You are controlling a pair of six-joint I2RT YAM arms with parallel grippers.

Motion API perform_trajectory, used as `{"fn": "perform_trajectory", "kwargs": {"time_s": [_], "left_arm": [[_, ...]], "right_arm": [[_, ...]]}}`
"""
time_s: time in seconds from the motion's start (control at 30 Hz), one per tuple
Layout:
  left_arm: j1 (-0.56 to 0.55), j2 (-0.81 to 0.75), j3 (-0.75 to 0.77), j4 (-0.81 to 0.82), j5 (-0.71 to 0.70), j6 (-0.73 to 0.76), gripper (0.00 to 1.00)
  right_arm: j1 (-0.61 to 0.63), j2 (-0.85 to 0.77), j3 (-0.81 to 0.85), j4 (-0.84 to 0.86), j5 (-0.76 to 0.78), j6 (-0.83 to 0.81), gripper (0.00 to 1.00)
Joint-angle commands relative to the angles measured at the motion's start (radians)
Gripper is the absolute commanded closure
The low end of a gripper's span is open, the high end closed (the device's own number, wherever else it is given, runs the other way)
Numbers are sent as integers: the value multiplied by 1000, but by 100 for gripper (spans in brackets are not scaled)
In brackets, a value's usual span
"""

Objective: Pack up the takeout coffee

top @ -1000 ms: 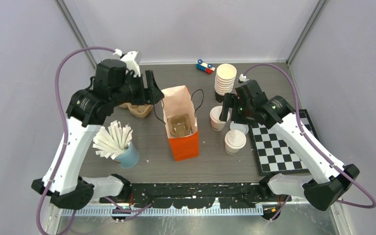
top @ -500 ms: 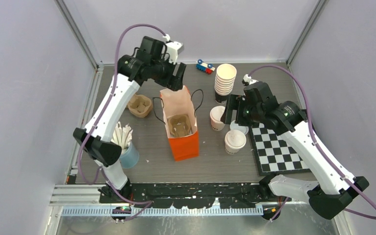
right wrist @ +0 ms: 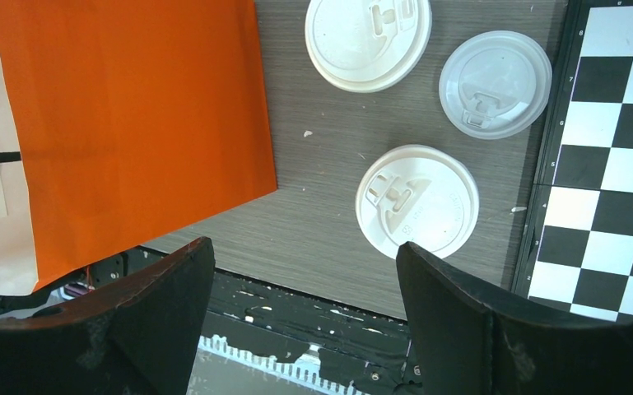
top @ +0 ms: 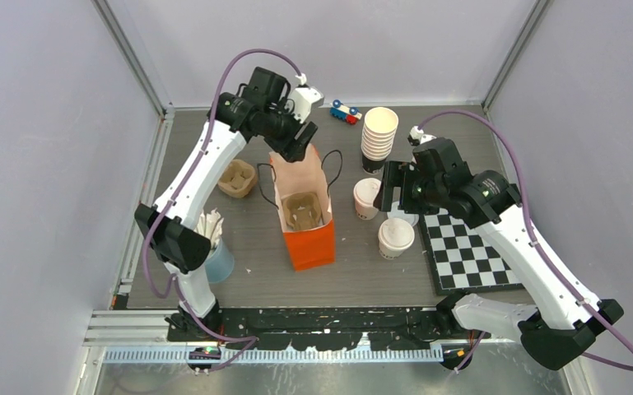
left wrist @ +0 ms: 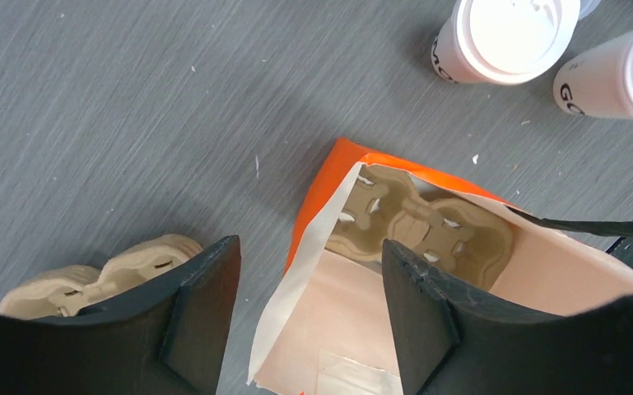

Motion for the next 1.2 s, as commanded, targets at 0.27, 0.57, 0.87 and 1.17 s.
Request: {"fn": "perform_trajectory", "kwargs": {"time_s": [0.27, 0.57, 0.87, 1.17], "left_arm": [[4, -4, -38, 53, 79, 30, 53], [4, 23, -58, 44, 82, 40, 64], [5, -61, -13, 0, -43, -157, 100], [4, -175, -135, -65, -41, -575, 100]], "right_arm": [[-4, -27, 49, -1, 25, -4, 14], [-3, -36, 53, -12, 34, -2, 14], [-4, -27, 44, -12, 47, -5, 15], [-19, 10, 16, -26, 58, -5, 14]]}}
